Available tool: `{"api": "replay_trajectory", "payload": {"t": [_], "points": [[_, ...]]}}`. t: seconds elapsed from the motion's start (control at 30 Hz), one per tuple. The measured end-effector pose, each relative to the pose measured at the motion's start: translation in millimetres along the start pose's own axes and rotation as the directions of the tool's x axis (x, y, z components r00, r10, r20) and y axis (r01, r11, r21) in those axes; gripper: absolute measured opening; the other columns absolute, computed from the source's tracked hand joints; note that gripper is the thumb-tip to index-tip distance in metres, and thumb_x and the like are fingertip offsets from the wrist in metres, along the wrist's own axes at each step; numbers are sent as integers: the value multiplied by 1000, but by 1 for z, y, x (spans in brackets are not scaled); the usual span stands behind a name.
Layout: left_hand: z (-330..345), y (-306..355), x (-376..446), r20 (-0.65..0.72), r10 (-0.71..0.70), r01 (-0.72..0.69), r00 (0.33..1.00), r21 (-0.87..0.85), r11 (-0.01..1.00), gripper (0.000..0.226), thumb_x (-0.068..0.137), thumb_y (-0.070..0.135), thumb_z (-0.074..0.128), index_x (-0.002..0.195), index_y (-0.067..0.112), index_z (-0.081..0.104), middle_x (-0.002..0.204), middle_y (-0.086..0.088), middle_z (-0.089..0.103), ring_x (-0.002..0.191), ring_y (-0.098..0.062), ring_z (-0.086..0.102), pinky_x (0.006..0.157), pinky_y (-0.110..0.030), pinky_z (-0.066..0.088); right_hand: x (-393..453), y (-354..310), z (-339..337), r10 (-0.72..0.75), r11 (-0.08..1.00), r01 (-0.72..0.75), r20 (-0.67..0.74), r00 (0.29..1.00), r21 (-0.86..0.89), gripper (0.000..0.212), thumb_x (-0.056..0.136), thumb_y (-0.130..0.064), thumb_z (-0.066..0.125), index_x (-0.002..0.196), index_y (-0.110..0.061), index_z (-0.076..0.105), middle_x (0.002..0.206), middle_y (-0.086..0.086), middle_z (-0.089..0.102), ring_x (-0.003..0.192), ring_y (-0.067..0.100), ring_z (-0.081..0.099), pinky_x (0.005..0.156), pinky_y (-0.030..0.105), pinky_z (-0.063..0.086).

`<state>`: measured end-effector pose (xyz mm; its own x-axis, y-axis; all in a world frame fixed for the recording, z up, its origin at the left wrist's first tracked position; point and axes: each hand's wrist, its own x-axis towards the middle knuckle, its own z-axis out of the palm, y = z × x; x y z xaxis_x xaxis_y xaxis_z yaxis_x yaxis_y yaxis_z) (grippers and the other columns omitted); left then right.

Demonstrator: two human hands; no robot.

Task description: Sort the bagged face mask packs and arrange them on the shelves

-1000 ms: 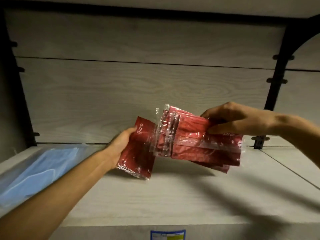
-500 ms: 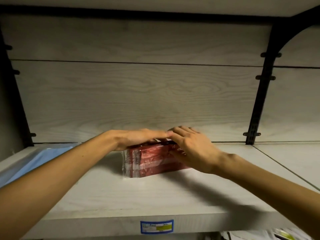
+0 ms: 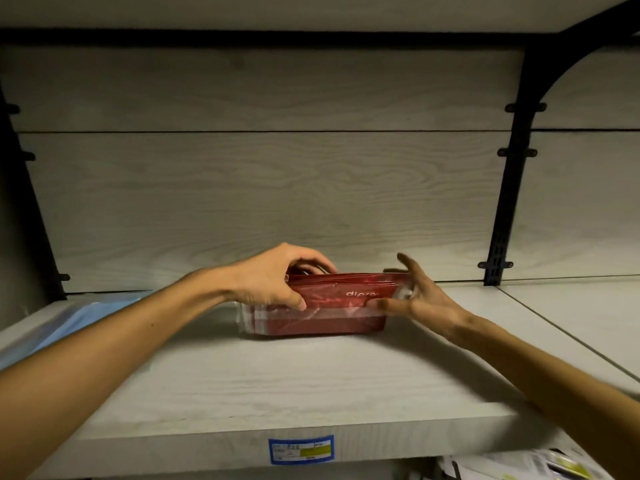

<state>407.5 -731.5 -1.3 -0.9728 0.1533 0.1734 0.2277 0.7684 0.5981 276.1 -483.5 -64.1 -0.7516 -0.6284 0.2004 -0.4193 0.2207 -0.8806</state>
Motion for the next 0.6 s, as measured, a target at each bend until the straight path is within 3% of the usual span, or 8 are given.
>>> {"api": "replay_trajectory", "payload": {"t": [0.1,0.2,0.27,0.33,0.37,0.43,0.5,0.6], "points": [[1,-1,5,17,5,-5,1000,8,1000,65,71,-9,81,127,19,64,121,3,71,110,-9,67,95,-19,52,1,3,12,35,989,-42,52,998,141,79,64,-13,93,131,-16,52,108,-8,74,99,1,69,81,11,50],[2,-2,9,25,-25,23,999,60,998,65,72,0,86,129,23,63,120,5,70,107,-7,68,95,-23,54,5,5,22,-7,982,3,20,1000,189,47,74,2,84,114,-16,66,101,-3,78,97,10,73,79,16,55],[1,-6,6,-32,-45,50,998,157,986,68,70,22,91,130,30,61,122,14,66,106,-1,65,97,-29,55,5,6,21,-25,973,26,-5,1000,230,39,77,4,81,109,-13,69,96,-4,79,91,9,74,74,14,54],[3,-13,-1,-214,-86,134,973,218,967,87,58,60,89,135,38,54,127,23,60,111,5,59,101,-29,51,5,10,17,-33,967,41,-34,999,252,35,76,3,81,107,-11,71,96,-1,79,90,11,74,73,15,55],[8,-17,-6,-361,-101,160,927,140,977,97,52,71,85,137,38,52,128,23,59,114,5,58,100,-26,49,4,10,16,-32,963,45,-53,998,264,34,76,4,81,106,-10,71,97,3,79,88,13,74,73,17,56],[27,-27,-14,-597,-184,99,781,-172,980,105,50,69,87,140,29,50,131,14,61,114,1,58,94,-18,46,6,11,11,0,945,30,-92,996,325,33,76,8,78,106,-5,72,101,13,77,85,19,74,74,25,60],[50,-33,-19,-578,-347,55,738,-461,885,108,58,62,89,146,21,42,138,2,57,116,-3,58,91,-12,43,9,11,10,45,916,-9,-81,996,401,36,77,11,76,111,1,70,104,19,76,93,30,73,85,37,61],[64,-33,-23,-447,-501,122,741,-644,755,118,55,78,78,149,18,37,139,0,58,122,-12,58,106,-27,43,12,11,15,110,888,-77,-46,993,454,36,76,12,74,110,-1,72,107,20,75,103,36,71,96,47,56]]}}
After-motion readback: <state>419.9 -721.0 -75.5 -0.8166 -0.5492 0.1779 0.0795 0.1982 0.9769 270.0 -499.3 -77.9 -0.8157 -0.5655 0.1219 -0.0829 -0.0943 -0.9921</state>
